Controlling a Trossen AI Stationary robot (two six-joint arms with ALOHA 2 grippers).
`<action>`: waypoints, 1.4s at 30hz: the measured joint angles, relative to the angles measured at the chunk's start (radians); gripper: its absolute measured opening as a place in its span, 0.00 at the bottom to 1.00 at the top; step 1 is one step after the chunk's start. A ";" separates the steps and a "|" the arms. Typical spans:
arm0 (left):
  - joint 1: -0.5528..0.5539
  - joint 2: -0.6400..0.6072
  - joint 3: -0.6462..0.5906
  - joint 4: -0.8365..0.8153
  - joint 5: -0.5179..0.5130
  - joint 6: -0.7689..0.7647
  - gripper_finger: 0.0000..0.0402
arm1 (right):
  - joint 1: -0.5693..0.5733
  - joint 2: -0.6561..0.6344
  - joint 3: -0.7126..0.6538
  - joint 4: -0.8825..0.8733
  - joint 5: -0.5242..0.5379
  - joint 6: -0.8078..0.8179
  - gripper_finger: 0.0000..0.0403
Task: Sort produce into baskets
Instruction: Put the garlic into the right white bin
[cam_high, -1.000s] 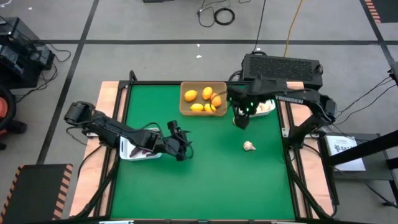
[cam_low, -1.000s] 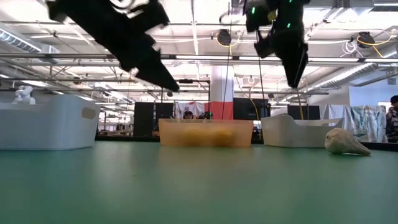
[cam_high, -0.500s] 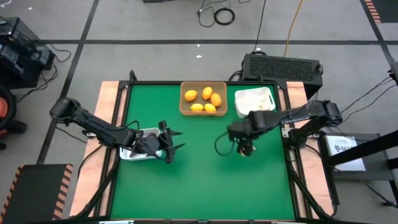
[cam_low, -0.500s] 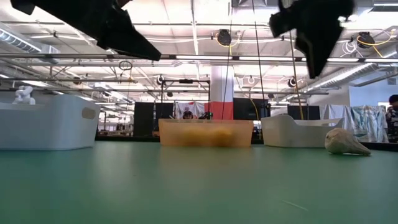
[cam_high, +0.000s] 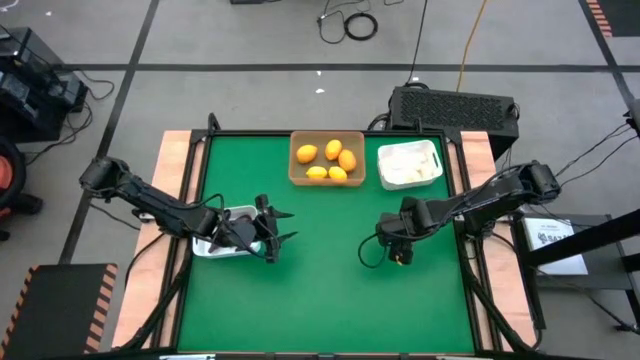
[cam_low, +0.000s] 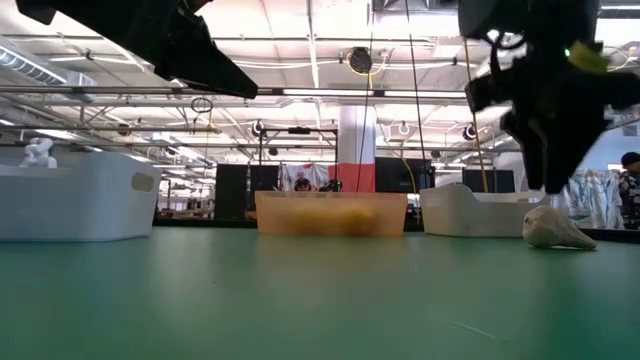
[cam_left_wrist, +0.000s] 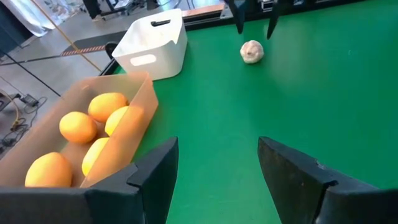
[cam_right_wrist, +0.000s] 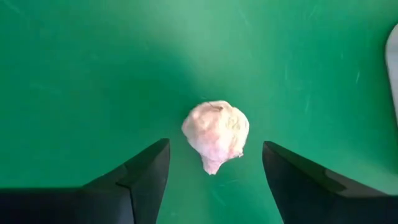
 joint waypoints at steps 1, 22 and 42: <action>0.000 0.000 0.000 0.004 0.000 0.000 0.57 | -0.005 0.000 -0.018 0.012 0.000 -0.001 0.61; 0.001 0.000 0.000 0.020 0.011 0.000 0.57 | -0.069 0.000 -0.192 0.258 -0.028 -0.029 0.80; 0.001 0.001 0.001 0.020 0.011 -0.001 0.57 | -0.100 0.000 -0.212 0.305 -0.072 -0.070 0.37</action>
